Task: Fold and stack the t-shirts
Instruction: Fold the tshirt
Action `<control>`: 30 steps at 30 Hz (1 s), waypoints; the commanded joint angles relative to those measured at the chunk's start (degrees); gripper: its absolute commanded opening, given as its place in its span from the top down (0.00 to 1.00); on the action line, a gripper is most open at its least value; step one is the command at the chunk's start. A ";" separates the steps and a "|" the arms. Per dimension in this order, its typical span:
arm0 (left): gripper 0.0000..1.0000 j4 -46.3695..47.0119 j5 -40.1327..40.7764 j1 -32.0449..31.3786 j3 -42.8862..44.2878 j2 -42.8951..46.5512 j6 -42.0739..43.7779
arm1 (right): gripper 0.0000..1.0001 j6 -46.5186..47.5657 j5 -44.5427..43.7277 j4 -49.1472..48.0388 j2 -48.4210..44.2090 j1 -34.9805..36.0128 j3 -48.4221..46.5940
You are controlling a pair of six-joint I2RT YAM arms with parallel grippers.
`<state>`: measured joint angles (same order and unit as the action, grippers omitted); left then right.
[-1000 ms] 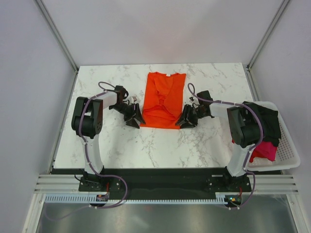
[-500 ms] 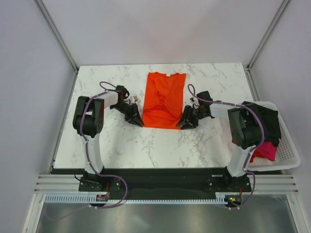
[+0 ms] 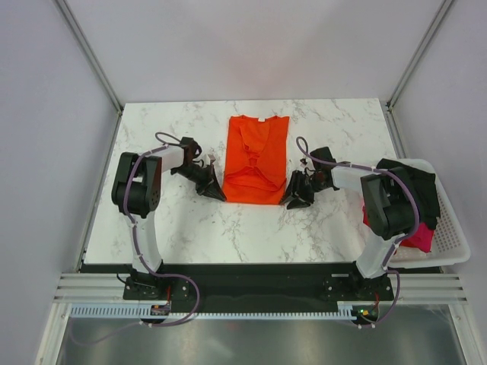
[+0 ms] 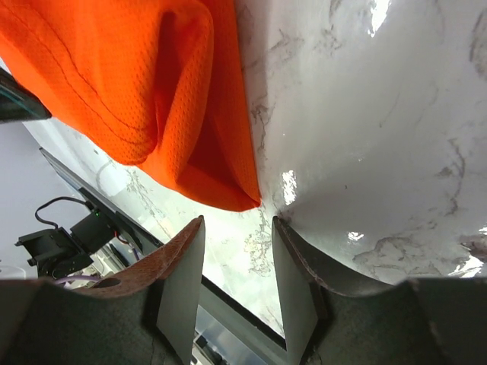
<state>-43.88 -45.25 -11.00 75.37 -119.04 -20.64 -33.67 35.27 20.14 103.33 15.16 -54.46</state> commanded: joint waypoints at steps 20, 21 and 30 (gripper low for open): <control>0.98 0.81 -7.04 -0.33 -3.13 6.37 -4.67 | 0.53 -0.78 -4.86 -1.60 3.45 0.57 0.23; 0.98 0.72 -6.95 -0.33 -3.21 6.37 -4.67 | 0.54 -0.78 -4.86 -1.86 4.33 0.66 -0.38; 0.98 0.64 -6.07 -0.33 -2.95 6.54 -3.97 | 0.91 -0.78 -3.63 -2.39 5.75 1.19 -1.36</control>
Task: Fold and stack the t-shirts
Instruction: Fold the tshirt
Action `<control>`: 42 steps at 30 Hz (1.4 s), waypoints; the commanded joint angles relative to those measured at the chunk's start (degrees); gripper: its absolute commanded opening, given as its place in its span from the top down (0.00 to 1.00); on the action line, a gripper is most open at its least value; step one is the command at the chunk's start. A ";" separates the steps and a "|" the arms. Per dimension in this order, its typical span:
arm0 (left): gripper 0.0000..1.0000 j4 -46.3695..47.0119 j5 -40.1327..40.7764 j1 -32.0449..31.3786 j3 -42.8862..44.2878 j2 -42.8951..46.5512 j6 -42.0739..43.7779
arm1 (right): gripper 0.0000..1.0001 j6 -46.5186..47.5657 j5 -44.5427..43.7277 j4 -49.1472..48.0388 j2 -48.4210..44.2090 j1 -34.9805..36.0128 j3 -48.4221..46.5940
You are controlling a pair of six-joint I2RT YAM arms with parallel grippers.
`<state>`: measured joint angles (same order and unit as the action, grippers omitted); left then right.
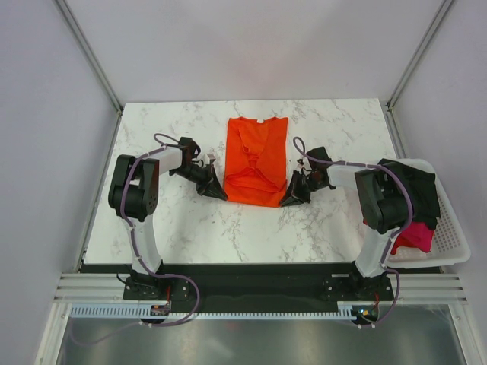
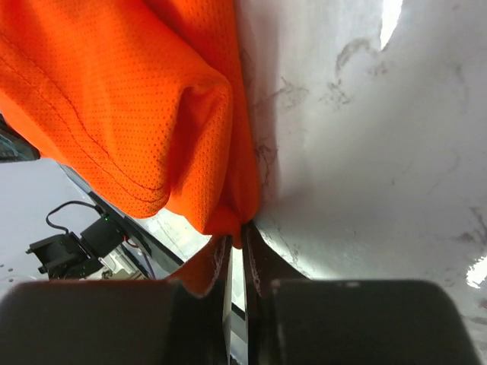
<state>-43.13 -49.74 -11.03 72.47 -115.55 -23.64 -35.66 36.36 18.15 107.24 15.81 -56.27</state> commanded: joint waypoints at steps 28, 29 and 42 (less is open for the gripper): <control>0.98 -3.72 1.83 -0.66 0.92 17.29 3.95 | 1.00 7.80 1.79 11.91 -16.45 -4.30 -5.08; 0.98 -3.45 1.84 -0.66 0.92 16.76 4.04 | 1.00 7.97 1.61 11.65 -16.28 -4.30 -4.99; 0.98 -2.30 9.65 0.83 37.28 -3.42 10.63 | 1.00 14.12 -2.08 5.93 5.50 -6.85 -37.83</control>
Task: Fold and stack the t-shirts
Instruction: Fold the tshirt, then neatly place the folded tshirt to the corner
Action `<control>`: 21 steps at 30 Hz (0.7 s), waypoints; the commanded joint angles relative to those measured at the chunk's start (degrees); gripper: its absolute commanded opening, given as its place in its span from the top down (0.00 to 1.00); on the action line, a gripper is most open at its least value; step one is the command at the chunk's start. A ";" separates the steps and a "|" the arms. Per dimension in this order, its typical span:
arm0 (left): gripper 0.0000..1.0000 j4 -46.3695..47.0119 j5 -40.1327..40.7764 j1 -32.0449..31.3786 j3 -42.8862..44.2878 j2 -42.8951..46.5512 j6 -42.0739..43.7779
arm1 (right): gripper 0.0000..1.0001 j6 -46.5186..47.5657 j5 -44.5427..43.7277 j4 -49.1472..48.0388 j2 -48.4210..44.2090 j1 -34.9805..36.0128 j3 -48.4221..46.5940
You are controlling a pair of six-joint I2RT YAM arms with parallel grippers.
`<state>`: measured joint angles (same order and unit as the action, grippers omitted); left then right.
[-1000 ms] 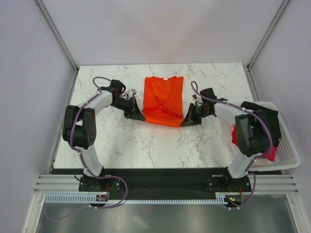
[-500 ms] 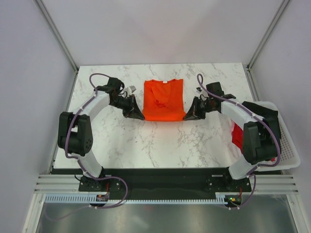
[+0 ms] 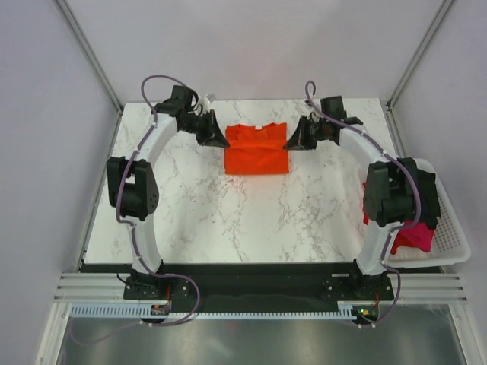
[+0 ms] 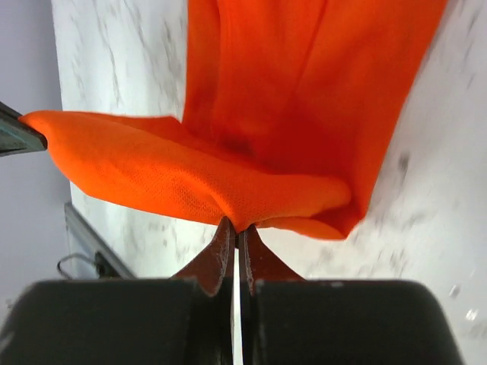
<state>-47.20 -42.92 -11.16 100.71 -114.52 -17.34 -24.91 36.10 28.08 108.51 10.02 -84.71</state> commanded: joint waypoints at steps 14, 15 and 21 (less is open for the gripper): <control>0.36 7.48 11.62 1.05 24.64 -19.43 6.09 | 0.49 5.57 -4.37 -10.23 20.35 -1.23 -26.58; 0.36 7.56 11.71 1.31 23.93 -19.08 5.83 | 0.49 5.48 -3.67 -10.32 20.08 -1.23 -25.87; 0.35 5.89 9.26 2.19 20.32 -19.86 3.99 | 0.49 3.55 0.20 -11.73 20.42 -0.88 -22.26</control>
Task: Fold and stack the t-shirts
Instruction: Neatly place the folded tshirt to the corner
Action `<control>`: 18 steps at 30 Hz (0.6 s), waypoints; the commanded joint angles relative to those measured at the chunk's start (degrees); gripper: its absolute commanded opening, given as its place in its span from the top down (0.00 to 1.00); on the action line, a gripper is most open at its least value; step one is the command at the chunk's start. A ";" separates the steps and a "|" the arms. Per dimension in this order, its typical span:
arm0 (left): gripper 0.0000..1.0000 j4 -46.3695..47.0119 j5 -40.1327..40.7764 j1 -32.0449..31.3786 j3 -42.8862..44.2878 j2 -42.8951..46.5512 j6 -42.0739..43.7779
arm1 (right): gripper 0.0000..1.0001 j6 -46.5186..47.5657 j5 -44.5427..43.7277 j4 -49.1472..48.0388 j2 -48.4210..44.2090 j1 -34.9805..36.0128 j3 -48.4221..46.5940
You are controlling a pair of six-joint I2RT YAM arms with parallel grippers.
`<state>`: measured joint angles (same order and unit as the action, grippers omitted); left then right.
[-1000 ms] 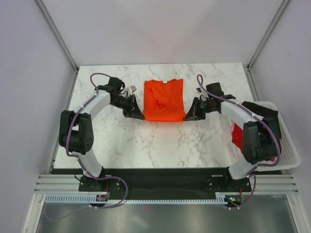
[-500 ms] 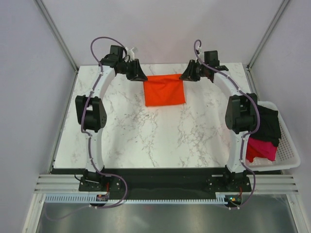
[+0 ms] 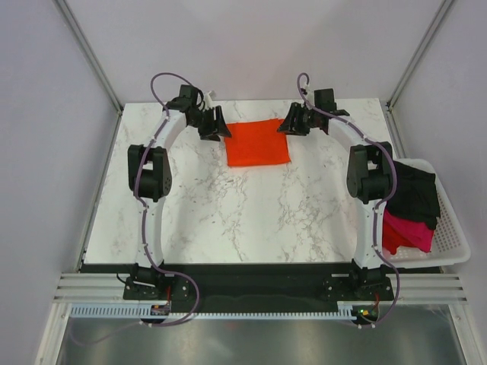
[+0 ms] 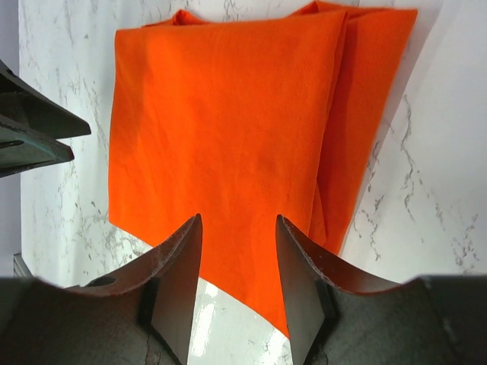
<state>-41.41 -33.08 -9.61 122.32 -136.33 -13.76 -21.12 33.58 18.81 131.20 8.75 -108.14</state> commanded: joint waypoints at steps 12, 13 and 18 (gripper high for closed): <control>0.41 6.33 -11.12 0.64 -1.83 -6.84 -9.43 | 0.49 -0.67 2.63 -2.20 3.81 1.09 1.61; 0.42 6.77 -12.35 0.47 -1.13 -8.23 -9.97 | 0.49 -0.59 2.80 -2.11 3.37 1.09 2.74; 0.50 10.29 -17.70 -0.68 0.11 -11.23 -13.83 | 0.49 0.56 2.54 -1.67 1.61 1.26 4.78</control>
<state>-35.24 -45.08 -9.15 120.55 -144.99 -23.20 -21.74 35.38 17.85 135.06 9.63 -104.12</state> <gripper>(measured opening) 0.528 0.509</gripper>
